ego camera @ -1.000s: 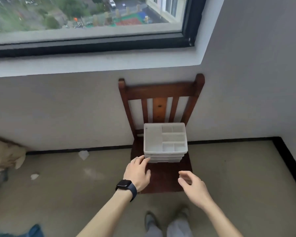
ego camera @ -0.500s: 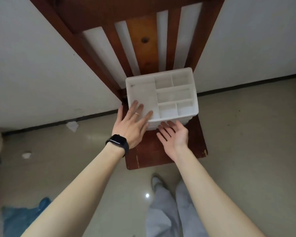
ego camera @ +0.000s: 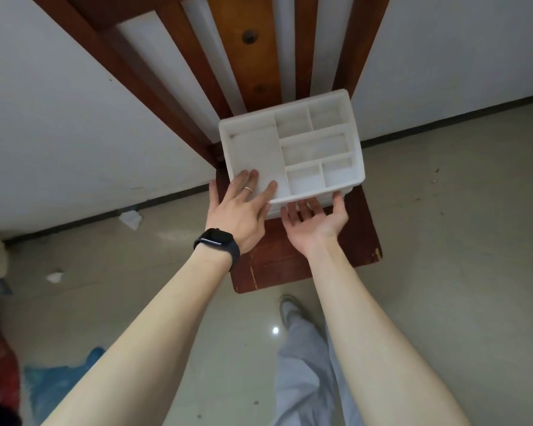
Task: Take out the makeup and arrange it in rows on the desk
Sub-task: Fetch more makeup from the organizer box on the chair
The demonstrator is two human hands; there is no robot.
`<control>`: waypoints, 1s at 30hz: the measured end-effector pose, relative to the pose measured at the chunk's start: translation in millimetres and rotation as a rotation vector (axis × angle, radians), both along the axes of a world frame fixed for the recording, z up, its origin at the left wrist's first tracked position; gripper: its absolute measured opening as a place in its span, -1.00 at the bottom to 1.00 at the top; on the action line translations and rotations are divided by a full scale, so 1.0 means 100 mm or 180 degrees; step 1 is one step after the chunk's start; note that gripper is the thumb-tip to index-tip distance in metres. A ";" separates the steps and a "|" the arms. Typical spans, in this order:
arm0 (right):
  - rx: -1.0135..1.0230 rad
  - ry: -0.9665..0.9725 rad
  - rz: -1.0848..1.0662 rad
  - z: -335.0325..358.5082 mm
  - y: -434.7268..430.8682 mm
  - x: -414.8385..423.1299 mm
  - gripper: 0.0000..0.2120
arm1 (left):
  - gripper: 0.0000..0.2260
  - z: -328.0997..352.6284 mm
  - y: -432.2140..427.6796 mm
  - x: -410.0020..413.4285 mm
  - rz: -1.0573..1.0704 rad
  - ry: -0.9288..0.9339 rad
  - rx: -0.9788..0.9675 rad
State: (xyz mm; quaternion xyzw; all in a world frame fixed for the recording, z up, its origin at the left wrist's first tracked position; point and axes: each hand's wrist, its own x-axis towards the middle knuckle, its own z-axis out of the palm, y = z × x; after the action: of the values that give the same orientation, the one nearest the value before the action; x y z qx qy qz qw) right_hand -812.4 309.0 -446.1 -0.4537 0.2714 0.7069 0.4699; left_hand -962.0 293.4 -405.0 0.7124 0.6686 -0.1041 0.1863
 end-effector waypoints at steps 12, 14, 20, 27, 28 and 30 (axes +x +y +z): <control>0.0041 -0.0682 0.0648 -0.03 -0.47 0.19 -0.28 | -0.56 0.08 0.05 0.04 0.0071 -0.0017 -0.0255; 0.0065 -0.1040 0.1076 -0.06 -0.52 0.23 -0.45 | -0.56 0.07 0.05 0.05 0.0098 -0.0009 -0.0245; -0.0082 -0.1901 0.1773 -0.06 -0.62 0.26 -0.60 | -0.56 0.11 0.05 0.08 0.0123 0.0028 -0.0337; -0.0066 -0.1877 0.2196 -0.01 -0.86 0.40 -0.49 | -0.56 0.12 0.03 0.08 0.0097 0.0086 -0.0345; -0.0088 -0.1897 0.2211 -0.01 -0.84 0.40 -0.52 | -0.56 0.12 0.04 0.09 0.0102 0.0090 -0.0339; -0.0129 -0.1900 0.2184 -0.03 -0.82 0.38 -0.54 | -0.56 0.12 0.04 0.09 0.0096 0.0103 -0.0352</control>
State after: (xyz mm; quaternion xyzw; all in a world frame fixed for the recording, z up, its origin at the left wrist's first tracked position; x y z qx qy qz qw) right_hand -774.3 227.3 -448.8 -0.7104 -0.0282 0.6545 0.2571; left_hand -952.6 297.4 -392.5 0.6890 0.6754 -0.1496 0.2160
